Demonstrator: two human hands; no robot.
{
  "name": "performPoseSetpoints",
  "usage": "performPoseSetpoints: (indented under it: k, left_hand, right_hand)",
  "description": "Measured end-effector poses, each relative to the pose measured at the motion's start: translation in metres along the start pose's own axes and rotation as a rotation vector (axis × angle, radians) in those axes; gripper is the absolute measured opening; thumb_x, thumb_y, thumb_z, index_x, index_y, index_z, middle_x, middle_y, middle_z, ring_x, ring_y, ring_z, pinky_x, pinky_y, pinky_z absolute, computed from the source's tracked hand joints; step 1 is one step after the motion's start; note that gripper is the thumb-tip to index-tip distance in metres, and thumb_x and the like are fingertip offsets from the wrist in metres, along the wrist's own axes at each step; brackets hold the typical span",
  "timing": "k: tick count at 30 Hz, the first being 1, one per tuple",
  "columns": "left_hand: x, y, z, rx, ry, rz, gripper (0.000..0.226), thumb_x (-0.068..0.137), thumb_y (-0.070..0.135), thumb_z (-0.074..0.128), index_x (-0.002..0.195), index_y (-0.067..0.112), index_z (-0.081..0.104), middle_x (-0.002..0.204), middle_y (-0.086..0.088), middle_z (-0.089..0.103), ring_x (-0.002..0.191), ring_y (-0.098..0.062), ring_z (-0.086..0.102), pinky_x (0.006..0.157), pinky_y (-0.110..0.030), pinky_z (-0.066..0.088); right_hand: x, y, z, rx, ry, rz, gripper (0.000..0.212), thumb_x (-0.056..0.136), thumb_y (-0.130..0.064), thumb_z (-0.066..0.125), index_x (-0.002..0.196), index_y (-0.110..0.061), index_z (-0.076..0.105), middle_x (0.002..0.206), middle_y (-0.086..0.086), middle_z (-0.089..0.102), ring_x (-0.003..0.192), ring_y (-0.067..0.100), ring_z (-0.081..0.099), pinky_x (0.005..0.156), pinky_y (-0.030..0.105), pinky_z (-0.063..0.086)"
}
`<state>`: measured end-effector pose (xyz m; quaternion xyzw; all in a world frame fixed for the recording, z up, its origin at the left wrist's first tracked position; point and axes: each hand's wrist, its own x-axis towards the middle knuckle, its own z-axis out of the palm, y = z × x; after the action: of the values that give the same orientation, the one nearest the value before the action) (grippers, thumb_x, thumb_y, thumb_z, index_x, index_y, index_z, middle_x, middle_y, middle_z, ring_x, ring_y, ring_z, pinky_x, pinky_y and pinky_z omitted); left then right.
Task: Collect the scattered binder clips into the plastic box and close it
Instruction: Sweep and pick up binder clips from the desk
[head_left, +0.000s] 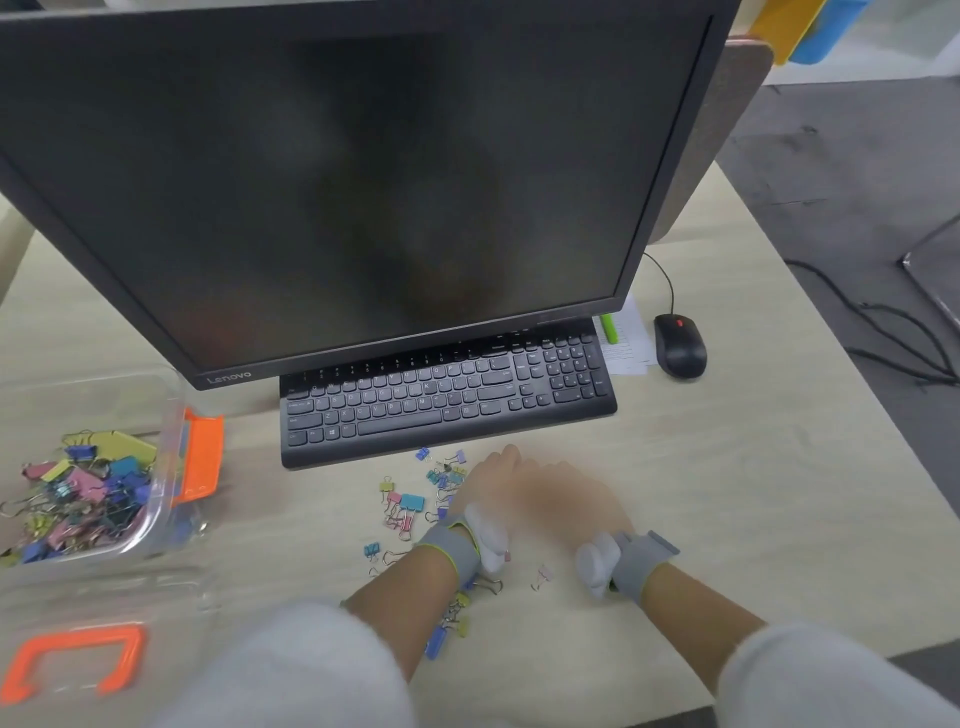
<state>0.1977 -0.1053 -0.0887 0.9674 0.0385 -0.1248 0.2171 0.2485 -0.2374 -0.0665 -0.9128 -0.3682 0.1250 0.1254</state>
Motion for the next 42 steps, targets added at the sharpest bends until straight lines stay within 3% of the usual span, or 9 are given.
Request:
performPoseSetpoints:
  k: [5,10,13,17,20,29,34,38,42]
  left_hand:
    - [0.0,-0.003,-0.004,0.013,-0.056,-0.012,0.021,0.09,0.016,0.041,0.108,0.006,0.047,0.114,-0.015,0.042,0.099,-0.03,0.045,0.072,-0.034,0.031]
    - [-0.001,-0.002,-0.013,-0.067,-0.101,-0.089,0.022,0.095,0.014,0.041,0.111,0.0,0.047,0.121,-0.017,0.042,0.105,-0.029,0.046,0.083,-0.04,0.038]
    - [-0.001,0.0,-0.018,-0.153,-0.078,-0.176,0.026,0.097,0.013,0.041,0.116,-0.003,0.047,0.121,-0.016,0.044,0.108,-0.029,0.049,0.088,-0.036,0.033]
    - [-0.007,0.001,-0.023,-0.336,0.016,-0.258,0.016,0.096,0.007,0.041,0.108,0.005,0.051,0.091,0.005,0.043,0.102,-0.025,0.047,0.082,-0.024,0.028]
    - [-0.013,0.002,-0.032,-0.431,0.096,-0.29,0.021,0.097,0.014,0.043,0.107,-0.003,0.053,0.109,-0.016,0.055,0.099,-0.03,0.052,0.08,-0.028,0.032]
    - [-0.024,-0.002,-0.058,-0.794,0.166,-0.311,0.013,0.092,0.02,0.052,0.08,0.019,0.053,0.074,0.001,0.057,0.055,-0.012,0.051,0.065,-0.024,0.04]
    - [-0.034,-0.019,-0.085,-0.911,0.209,-0.402,0.028,0.093,0.017,0.047,0.066,0.024,0.048,0.061,0.003,0.051,0.055,-0.015,0.043,0.057,-0.031,0.033]
    - [-0.051,-0.039,-0.115,-1.0,0.285,-0.454,0.027,0.09,0.014,0.045,0.064,0.02,0.049,0.06,-0.001,0.047,0.054,-0.015,0.041,0.049,-0.026,0.028]
    - [-0.076,-0.074,-0.149,-1.004,0.383,-0.488,0.023,0.087,0.014,0.042,0.065,0.019,0.047,0.064,-0.004,0.048,0.063,-0.023,0.045,0.062,-0.032,0.035]
  right_hand:
    - [-0.004,-0.009,0.007,0.223,-0.06,0.101,0.022,0.089,-0.015,0.052,0.105,-0.002,0.058,0.102,0.014,0.061,0.09,0.032,0.058,0.078,0.033,0.044]
    - [-0.002,-0.015,0.005,0.48,0.001,0.362,0.013,0.081,-0.008,0.058,0.092,-0.006,0.064,0.091,0.008,0.068,0.076,0.019,0.053,0.065,0.014,0.034]
    - [-0.001,-0.017,0.003,0.566,0.012,0.553,0.009,0.08,-0.013,0.059,0.085,-0.015,0.067,0.077,0.003,0.068,0.068,0.018,0.055,0.065,0.019,0.04]
    - [-0.003,-0.016,-0.003,0.896,0.028,0.724,0.015,0.082,-0.009,0.056,0.074,-0.019,0.065,0.054,0.002,0.059,0.042,0.013,0.053,0.055,0.026,0.05]
    - [-0.005,-0.019,-0.008,1.151,0.017,0.79,0.015,0.086,-0.001,0.053,0.087,-0.012,0.063,0.059,0.008,0.059,0.043,0.015,0.054,0.05,0.026,0.051]
    - [0.012,-0.062,-0.027,1.479,0.087,0.838,0.009,0.086,0.002,0.058,0.078,-0.002,0.062,0.062,0.011,0.057,0.04,0.01,0.053,0.041,0.019,0.049]
    - [0.027,-0.104,-0.045,1.618,0.036,0.79,0.01,0.087,0.001,0.057,0.078,-0.003,0.06,0.067,0.012,0.059,0.055,0.017,0.051,0.045,0.021,0.049]
    - [0.043,-0.141,-0.057,1.627,-0.037,0.722,0.004,0.09,-0.006,0.054,0.088,-0.008,0.057,0.079,0.009,0.059,0.067,0.019,0.057,0.061,0.028,0.051]
    - [0.065,-0.19,-0.069,1.672,-0.103,0.68,0.014,0.095,-0.017,0.048,0.086,-0.008,0.054,0.079,0.01,0.059,0.067,0.02,0.058,0.062,0.029,0.049]
